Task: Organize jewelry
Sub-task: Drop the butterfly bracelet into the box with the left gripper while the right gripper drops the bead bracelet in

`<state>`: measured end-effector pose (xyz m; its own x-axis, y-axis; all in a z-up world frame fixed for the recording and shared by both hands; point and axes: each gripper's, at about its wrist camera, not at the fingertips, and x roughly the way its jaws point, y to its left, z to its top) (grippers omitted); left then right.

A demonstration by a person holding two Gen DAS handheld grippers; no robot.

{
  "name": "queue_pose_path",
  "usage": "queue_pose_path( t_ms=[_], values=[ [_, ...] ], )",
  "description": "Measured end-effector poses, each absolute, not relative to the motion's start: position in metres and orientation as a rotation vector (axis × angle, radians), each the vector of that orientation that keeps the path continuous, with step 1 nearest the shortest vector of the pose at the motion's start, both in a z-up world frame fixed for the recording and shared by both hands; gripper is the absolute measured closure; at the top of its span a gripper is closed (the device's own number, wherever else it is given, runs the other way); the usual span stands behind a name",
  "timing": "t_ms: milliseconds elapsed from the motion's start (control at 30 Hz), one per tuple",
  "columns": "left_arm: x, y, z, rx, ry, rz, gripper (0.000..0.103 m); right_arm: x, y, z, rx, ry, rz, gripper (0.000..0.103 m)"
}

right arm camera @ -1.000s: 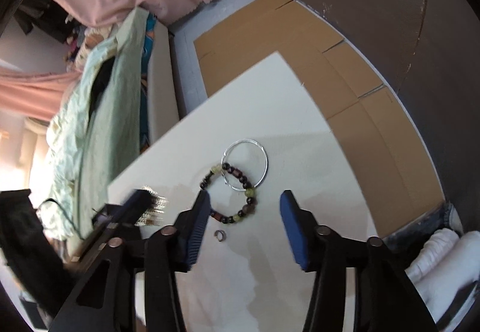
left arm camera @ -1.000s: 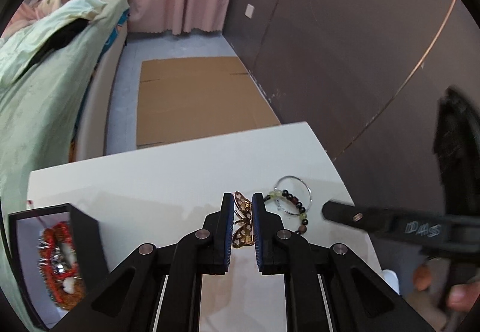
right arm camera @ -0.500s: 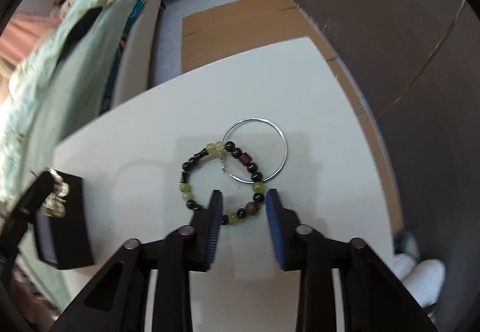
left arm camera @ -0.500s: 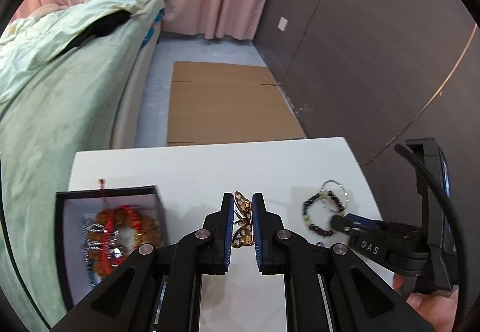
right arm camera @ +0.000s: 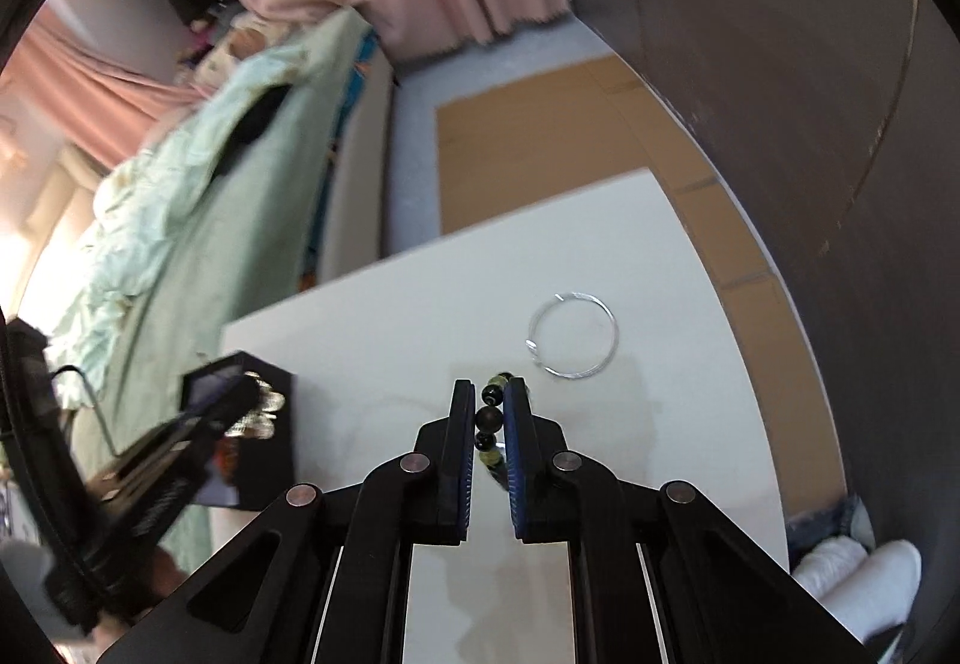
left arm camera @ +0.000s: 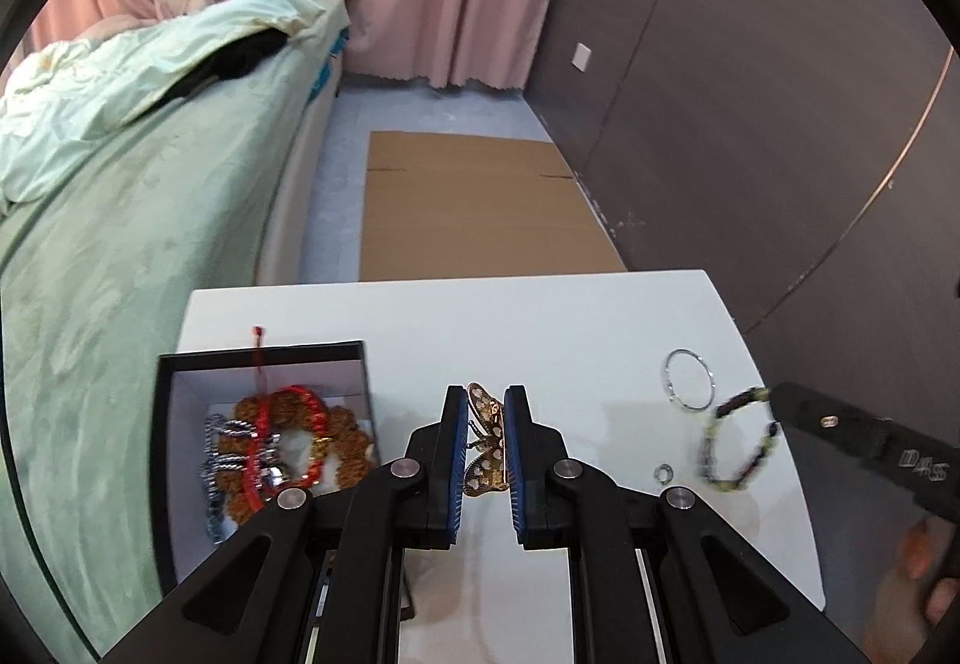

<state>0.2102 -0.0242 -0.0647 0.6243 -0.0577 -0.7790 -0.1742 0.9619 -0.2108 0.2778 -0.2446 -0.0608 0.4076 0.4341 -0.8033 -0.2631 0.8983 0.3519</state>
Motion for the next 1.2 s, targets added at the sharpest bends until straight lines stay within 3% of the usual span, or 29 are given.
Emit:
queue_pose_path(
  t_ms=[800, 833, 867, 900, 967, 1200],
  values=[
    [0.158, 0.052, -0.037, -0.386, 0.841, 0.143, 0.088, 0.243, -0.183, -0.040, 0.257, 0.981, 0.652, 0.092],
    [0.158, 0.055, -0.039, -0.397, 0.850, 0.138, 0.085, 0.242, -0.179, -0.041, 0.259, 0.985, 0.660, 0.092],
    [0.158, 0.059, -0.040, -0.414, 0.862, 0.136, 0.070, 0.241, -0.174, -0.042, 0.261, 0.988, 0.668, 0.092],
    [0.157, 0.063, -0.042, -0.433, 0.864, 0.134, 0.045, 0.240, -0.170, -0.043, 0.262, 0.991, 0.677, 0.092],
    [0.151, 0.070, -0.041, -0.464, 0.841, 0.136, 0.020, 0.238, -0.161, -0.043, 0.269, 0.993, 0.701, 0.092],
    [0.131, 0.098, -0.027, -0.500, 0.771, 0.181, 0.019, 0.227, -0.127, -0.043, 0.298, 0.992, 0.798, 0.092]
  ],
)
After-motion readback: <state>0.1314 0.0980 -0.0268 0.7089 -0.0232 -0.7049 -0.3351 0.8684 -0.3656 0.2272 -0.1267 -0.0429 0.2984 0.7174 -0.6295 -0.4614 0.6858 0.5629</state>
